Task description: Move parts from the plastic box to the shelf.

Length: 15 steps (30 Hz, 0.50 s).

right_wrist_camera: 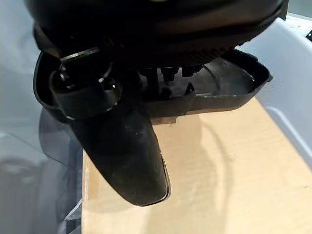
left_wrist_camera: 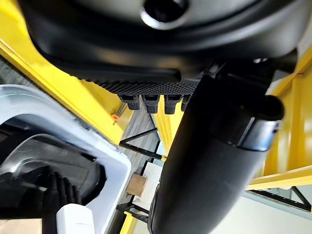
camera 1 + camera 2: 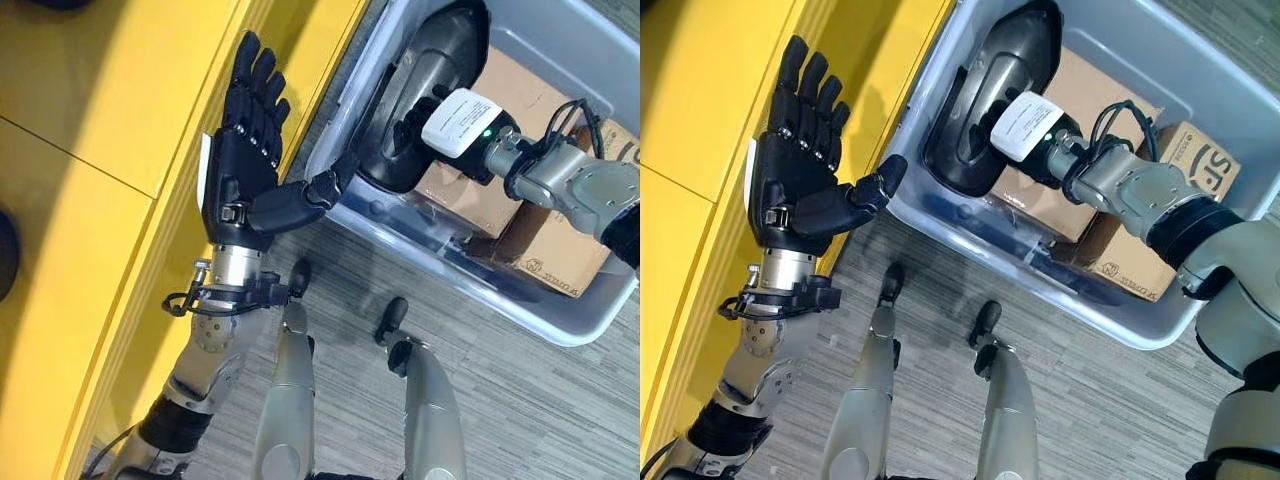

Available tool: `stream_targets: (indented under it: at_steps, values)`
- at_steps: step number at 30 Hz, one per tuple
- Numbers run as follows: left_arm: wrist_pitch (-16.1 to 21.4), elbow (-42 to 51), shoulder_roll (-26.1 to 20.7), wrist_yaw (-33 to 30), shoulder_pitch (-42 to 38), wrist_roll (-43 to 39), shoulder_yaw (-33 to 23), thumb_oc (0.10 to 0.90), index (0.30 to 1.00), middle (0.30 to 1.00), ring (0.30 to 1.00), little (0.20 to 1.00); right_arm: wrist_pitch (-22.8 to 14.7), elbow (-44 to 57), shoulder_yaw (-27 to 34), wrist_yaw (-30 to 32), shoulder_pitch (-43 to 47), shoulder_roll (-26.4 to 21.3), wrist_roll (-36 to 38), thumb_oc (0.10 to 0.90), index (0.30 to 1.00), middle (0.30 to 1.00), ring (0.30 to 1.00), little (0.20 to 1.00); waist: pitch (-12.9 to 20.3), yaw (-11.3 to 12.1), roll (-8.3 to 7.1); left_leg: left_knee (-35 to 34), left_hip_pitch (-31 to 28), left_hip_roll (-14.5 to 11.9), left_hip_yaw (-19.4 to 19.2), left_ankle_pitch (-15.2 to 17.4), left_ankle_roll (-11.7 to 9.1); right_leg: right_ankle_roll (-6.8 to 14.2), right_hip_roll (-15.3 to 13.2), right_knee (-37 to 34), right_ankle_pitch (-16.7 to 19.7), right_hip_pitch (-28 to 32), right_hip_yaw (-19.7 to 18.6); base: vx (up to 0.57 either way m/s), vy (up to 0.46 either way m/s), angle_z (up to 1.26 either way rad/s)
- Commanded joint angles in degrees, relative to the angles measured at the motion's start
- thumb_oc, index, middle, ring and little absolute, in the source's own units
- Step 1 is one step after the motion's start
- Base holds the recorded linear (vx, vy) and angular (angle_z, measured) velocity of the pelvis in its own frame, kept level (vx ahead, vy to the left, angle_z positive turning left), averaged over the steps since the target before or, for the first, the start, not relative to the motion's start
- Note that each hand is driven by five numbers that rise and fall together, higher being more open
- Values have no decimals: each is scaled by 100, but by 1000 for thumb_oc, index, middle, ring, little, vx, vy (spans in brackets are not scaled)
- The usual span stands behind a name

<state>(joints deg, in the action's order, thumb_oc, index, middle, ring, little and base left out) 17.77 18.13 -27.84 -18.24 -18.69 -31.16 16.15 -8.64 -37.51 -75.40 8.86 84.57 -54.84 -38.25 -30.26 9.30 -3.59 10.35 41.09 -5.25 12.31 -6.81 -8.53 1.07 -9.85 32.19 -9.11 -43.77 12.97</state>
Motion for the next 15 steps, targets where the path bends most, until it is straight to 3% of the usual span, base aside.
stream_targets:
  at_steps: [1,15]
  values:
    - [640,882,137,2,-258,280,-104,900,1000,1000,1000,1000,175,-217,-251,176,955,-124,-118,900,1000,1000,1000,1000,47,-39,119,299,355,8,-209,230,186,131,269,-180,-802,959,-205,75,-31,4]
    - [638,856,266,-73,-300,265,-58,900,1000,1000,1000,1000,307,-701,-179,258,742,-88,-16,900,1000,1000,1000,1000,47,-66,235,892,1261,243,-128,416,223,22,109,624,-1083,-7,-250,5,3,4]
